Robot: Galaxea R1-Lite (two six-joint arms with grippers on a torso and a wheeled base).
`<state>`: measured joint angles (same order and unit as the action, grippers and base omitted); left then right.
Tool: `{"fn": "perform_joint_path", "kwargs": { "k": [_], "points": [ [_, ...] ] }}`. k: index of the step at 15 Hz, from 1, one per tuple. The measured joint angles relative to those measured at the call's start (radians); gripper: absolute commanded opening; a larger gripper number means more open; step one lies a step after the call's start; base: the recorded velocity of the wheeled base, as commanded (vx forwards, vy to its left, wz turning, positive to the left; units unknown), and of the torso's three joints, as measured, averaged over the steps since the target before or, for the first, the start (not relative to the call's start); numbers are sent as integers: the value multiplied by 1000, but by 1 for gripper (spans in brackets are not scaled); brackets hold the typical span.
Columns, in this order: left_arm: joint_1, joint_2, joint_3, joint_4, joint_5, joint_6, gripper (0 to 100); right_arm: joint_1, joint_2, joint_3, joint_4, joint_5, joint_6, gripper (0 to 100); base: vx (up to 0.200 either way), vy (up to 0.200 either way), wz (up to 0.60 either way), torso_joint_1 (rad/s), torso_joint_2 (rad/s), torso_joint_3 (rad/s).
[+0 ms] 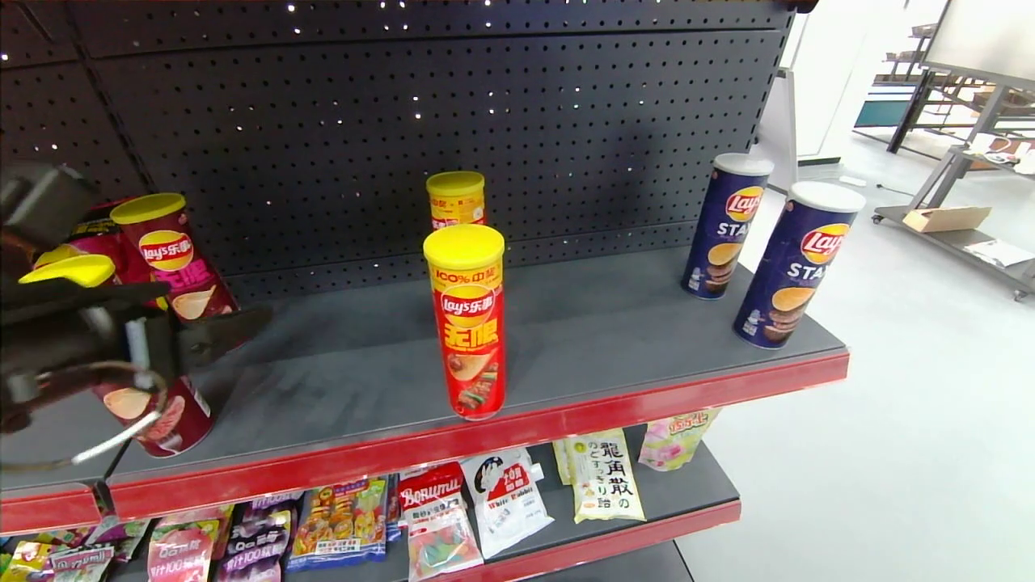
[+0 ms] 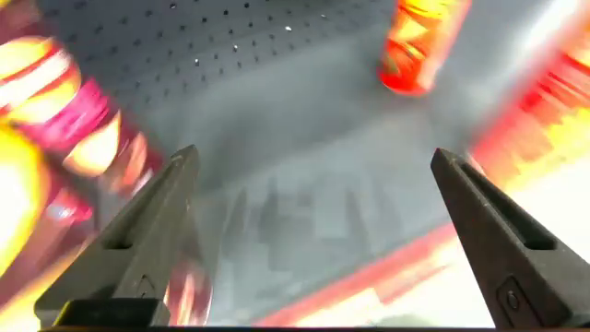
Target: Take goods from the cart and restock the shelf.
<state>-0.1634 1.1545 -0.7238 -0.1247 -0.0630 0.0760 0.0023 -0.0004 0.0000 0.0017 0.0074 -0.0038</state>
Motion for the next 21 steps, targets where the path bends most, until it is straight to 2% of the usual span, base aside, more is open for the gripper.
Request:
{"fn": "perform_joint_path", "kwargs": {
  "k": [2,4,7,9,11,12,14,16,18,21],
  "points": [
    [56,-233,46,181,-90,9,100,1,0,0,0,0,0,100,0,0,0,0,0,0],
    [89,-449,92,324,-143,14,100,1,0,0,0,0,0,100,0,0,0,0,0,0],
    [116,-726,191,420,-181,12,100,0,0,0,0,0,0,100,0,0,0,0,0,0],
    [125,-889,277,431,-184,7,100,1,0,0,0,0,0,100,0,0,0,0,0,0],
    [143,-1012,363,442,-178,22,100,0,0,0,0,0,0,100,0,0,0,0,0,0],
    [150,-1047,387,445,-160,26,100,0,0,0,0,8,-3,100,0,0,0,0,0,0],
    [158,-1101,468,447,-74,29,100,1,0,0,0,16,-1,100,0,0,0,0,0,0],
    [163,-1134,546,371,-31,20,100,0,0,0,0,6,-1,100,0,0,0,0,0,0],
    [165,-1149,578,358,-29,-20,100,0,0,0,0,-2,-2,100,0,0,0,0,0,0],
    [166,-1156,590,356,-32,-20,100,0,0,0,0,-1,-2,100,0,0,600,-1,5,4]
  ]
}}
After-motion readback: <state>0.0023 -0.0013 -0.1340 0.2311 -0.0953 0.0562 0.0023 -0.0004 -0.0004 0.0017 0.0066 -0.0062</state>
